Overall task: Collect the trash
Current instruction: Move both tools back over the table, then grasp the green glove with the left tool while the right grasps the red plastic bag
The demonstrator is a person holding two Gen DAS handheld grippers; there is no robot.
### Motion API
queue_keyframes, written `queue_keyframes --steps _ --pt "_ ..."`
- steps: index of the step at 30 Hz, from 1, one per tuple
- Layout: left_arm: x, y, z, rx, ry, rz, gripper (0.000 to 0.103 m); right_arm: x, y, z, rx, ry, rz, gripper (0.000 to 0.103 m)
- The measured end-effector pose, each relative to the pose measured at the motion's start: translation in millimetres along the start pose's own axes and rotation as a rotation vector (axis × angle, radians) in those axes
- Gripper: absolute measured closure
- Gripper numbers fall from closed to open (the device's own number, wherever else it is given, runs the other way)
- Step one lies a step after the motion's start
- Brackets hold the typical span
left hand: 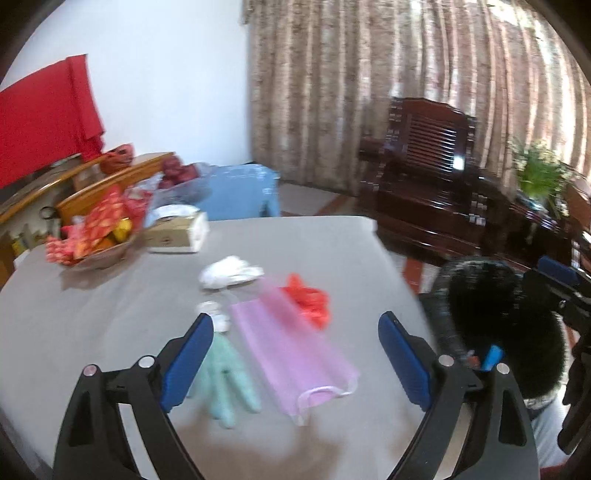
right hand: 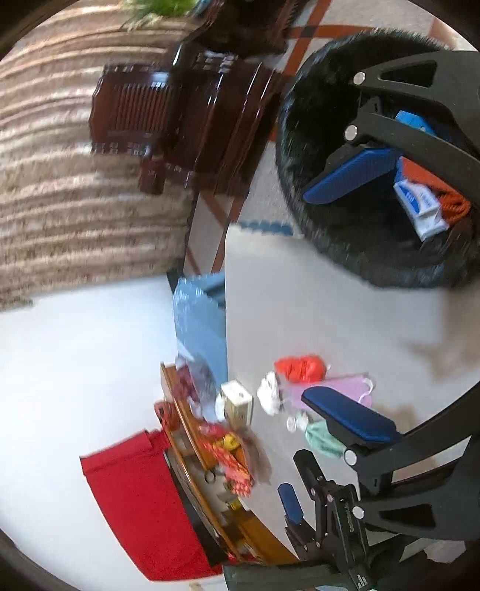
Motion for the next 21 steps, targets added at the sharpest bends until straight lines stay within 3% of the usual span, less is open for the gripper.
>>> queue_keyframes --steps 11,21 --pt "28.3 -38.2 62.7 -0.117 0.065 0.054 0.014 7.3 -66.7 41.6 -0.05 0.025 0.078 0.006" --pt "44.4 -105.0 86.8 -0.132 0.126 0.172 0.018 24.1 -106.5 57.6 -0.041 0.079 0.136 0.006"
Point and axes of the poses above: each gripper's, at about its wrist camera, not at the fingertips, and y roughly against the way its jaws point, z to its left, x to its underside, the point moved 5 cm from there along -y, roughly the way its jaws point, and after that the axes turned 3 degrees about -x, right-handed, at the moved point
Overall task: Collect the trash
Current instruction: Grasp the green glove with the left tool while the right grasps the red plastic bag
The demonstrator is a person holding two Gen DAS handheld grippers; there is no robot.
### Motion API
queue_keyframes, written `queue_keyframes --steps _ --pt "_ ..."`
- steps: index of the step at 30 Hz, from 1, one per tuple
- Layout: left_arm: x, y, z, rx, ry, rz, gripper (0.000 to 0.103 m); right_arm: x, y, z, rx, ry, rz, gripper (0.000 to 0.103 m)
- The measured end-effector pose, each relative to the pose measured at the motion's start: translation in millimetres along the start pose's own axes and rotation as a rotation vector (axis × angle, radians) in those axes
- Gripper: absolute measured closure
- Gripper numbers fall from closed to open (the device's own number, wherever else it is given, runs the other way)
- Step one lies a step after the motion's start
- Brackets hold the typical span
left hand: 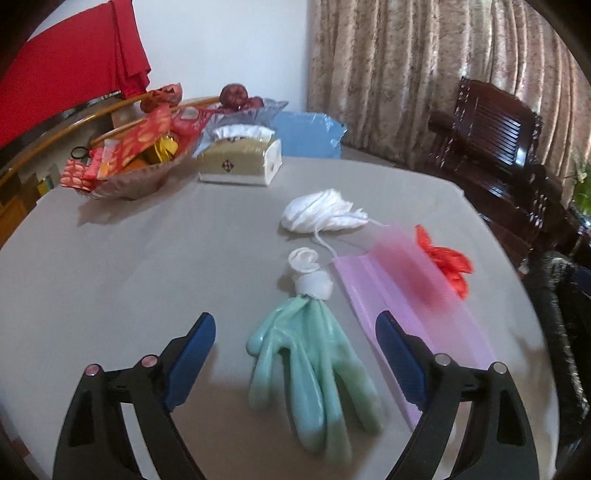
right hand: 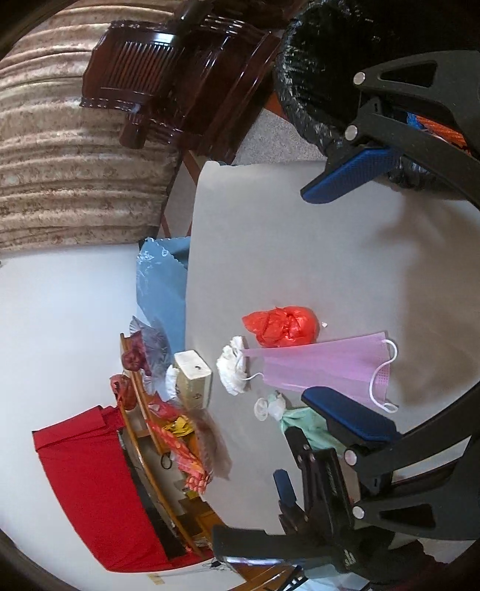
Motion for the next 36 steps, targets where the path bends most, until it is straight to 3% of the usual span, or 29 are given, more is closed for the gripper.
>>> queue_keyframes --steps 8,13,15,18,20,25,33,36 --pt "-4.5 -37.6 -5.1 0.008 -0.018 0.073 0.028 0.9 -40.1 0.5 0.003 -0.002 0.043 0.007" --pt "-2.3 -56.9 -0.3 0.01 -0.001 0.12 0.03 -2.1 -56.8 1.7 -0.01 -0.004 0.061 0.007" --pt "-3.5 -60.2 0.2 0.016 -0.006 0.119 0.03 -4.0 -63.1 1.5 -0.02 -0.012 0.07 0.012" --pt "-7.4 -62.0 -0.3 0.03 -0.013 0.113 0.042 -8.0 -74.1 -1.2 -0.022 -0.029 0.091 0.023" --pt "-9.5 -62.4 -0.5 0.036 -0.008 0.108 0.061 -10.0 -81.1 -1.7 -0.023 -0.034 0.096 0.025" --pt "-10.0 -60.9 -2.9 0.043 -0.016 0.099 0.073 -12.7 -103.3 1.3 -0.026 -0.015 0.134 0.031" --pt "-8.8 -60.3 -3.8 0.05 -0.003 0.102 0.07 -7.1 -135.6 11.7 -0.078 -0.016 0.211 0.037" --pt "-9.4 -60.9 -4.8 0.051 -0.006 0.102 0.069 -6.2 -138.1 21.4 -0.135 -0.015 0.226 0.056"
Point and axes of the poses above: each gripper's, at about its wrist camera, not at the fingertips, and y roughly against the way its jaws point, z to its left, x to its underside, the point moved 5 cm from there along -y, roughly the way its jaws point, and after that the axes turned 3 degrees about -x, right-handed, at the moved point
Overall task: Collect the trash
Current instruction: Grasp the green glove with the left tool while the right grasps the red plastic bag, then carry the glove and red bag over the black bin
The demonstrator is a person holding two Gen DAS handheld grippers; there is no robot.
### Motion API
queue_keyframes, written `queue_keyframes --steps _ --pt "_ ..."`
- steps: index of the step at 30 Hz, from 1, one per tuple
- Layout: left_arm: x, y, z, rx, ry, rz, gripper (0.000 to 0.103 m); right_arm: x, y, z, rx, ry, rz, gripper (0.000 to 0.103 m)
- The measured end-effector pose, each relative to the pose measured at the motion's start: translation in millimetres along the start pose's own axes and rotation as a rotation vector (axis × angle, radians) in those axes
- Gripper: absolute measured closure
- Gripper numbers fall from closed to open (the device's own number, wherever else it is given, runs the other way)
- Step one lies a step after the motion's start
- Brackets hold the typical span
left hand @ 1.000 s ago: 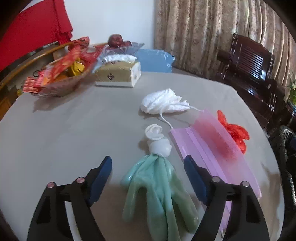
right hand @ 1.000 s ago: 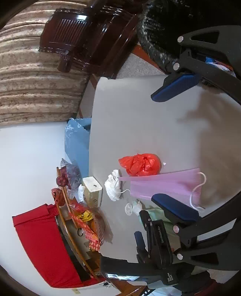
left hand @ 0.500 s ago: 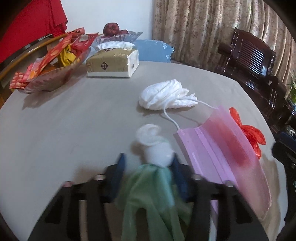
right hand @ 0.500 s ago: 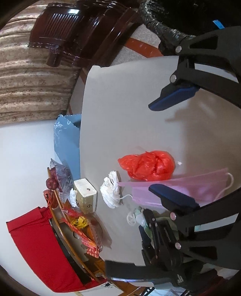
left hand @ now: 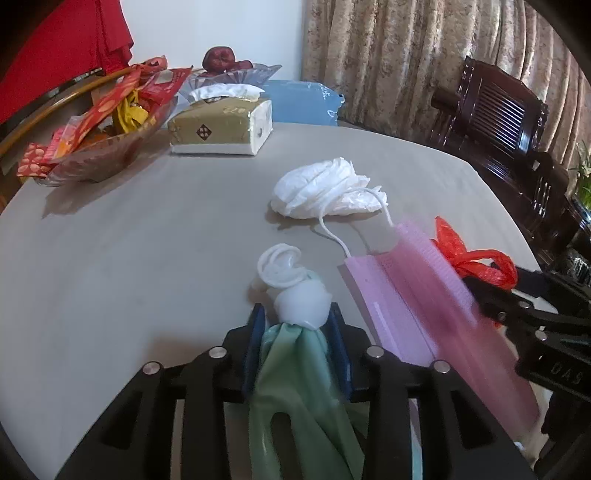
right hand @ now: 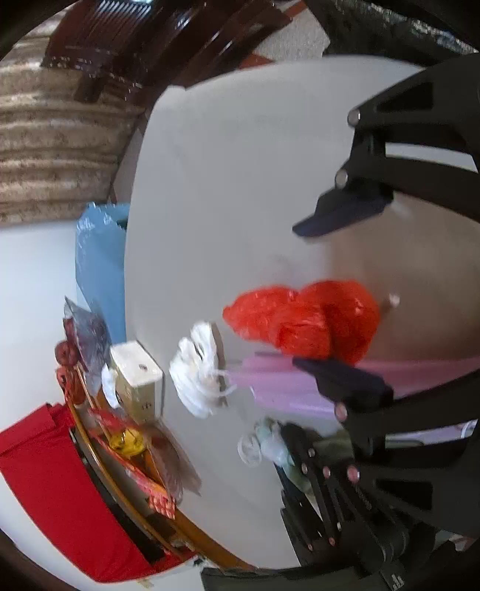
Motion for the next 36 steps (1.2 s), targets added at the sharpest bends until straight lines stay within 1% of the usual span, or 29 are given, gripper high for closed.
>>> queue_keyframes --steps 1,4,5,8,15,22,27,31,36 --pt "0.1 0.1 0.7 0.004 0.003 0.0 0.069 -0.4 -0.3 3.8 -0.024 0.004 0.007 0.068" --pt "-0.2 0.7 3.8 0.004 0.018 0.0 0.075 -3.3 4.5 12.4 -0.042 0.032 0.011 0.07" --pt "-0.2 1.1 4.2 0.005 0.02 0.001 0.077 -3.9 7.2 13.2 -0.043 0.032 0.008 0.07" --pt "1.4 7.2 3.5 0.019 0.028 0.004 0.078 -9.3 26.6 13.6 -0.042 0.026 -0.037 0.07" --pt "3.4 44.5 -3.4 0.045 0.028 -0.055 0.079 -18.3 75.3 5.9 0.026 0.048 -0.138 0.07" --pt "-5.5 91.9 -15.0 0.068 -0.014 -0.123 0.079 -16.8 118.8 7.5 0.025 0.054 -0.204 0.07" --pt "-14.3 124.4 -23.7 0.099 -0.027 -0.164 0.079 -15.3 151.7 14.7 0.005 0.061 -0.255 0.07" --pt "-15.9 143.6 -35.9 0.119 -0.05 -0.182 0.079 -10.1 173.4 24.3 -0.007 0.079 -0.271 0.07" --pt "-13.1 161.4 -54.5 0.151 -0.069 -0.201 0.079 1.6 204.1 26.7 -0.015 0.083 -0.298 0.07"
Point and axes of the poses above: each gripper's, at about its wrist camera, not at the fingertips, and y roughly against the way its jaws point, z to its left, x to its underside, the point moved 5 cm from there along -y, roughly the way its jaws point, and after that the axes turned 3 degrees about -x, right-handed, at the moved point
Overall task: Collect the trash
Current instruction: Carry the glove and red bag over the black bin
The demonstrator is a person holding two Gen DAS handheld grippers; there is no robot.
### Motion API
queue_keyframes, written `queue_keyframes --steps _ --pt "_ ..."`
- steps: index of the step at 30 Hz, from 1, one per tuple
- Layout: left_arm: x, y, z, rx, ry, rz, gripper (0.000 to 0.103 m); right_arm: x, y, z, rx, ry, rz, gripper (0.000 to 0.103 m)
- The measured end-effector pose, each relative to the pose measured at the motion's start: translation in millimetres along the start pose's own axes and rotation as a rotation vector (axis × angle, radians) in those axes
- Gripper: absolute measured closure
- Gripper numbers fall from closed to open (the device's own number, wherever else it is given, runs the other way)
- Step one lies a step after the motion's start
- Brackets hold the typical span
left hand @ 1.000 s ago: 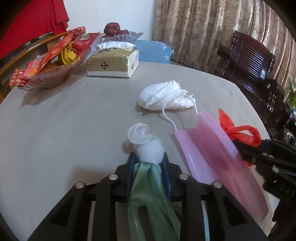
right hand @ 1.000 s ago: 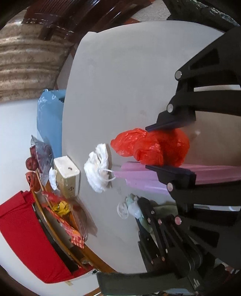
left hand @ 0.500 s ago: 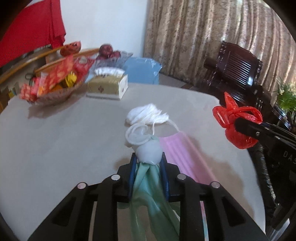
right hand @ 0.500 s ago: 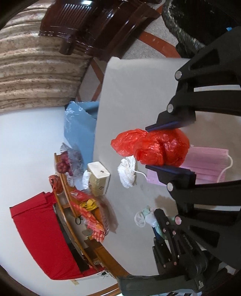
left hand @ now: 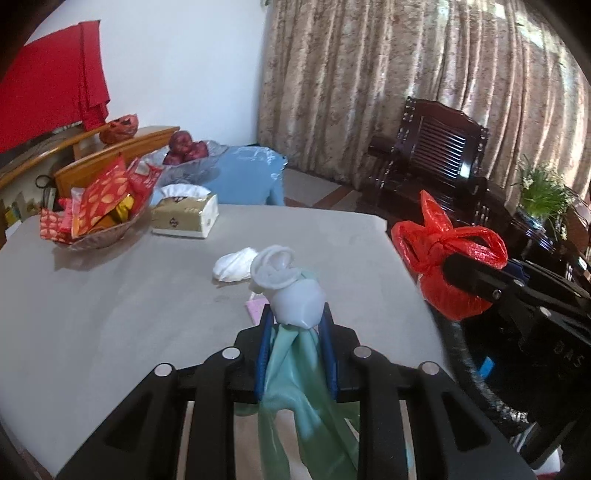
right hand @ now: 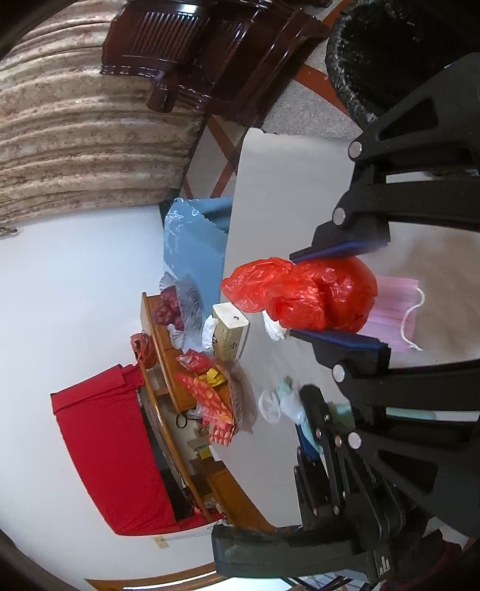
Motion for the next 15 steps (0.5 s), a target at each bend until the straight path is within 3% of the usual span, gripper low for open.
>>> queue_keyframes --steps 15 --pt "4.1 32.0 -76.9 0.097 -0.064 -0.058 0.079 19.7 81.1 -35.1 0.102 -0.059 -0.049 0.07"
Point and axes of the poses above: each gripper's, at about its wrist camera, not at the fingertips, and y roughly against the way its jaws point, z to its left, x to its underside, the point moved 5 cm from there along -y, roughly the way its jaws point, and after that the axes turned 3 degrees about -x, right-handed, at the moved point
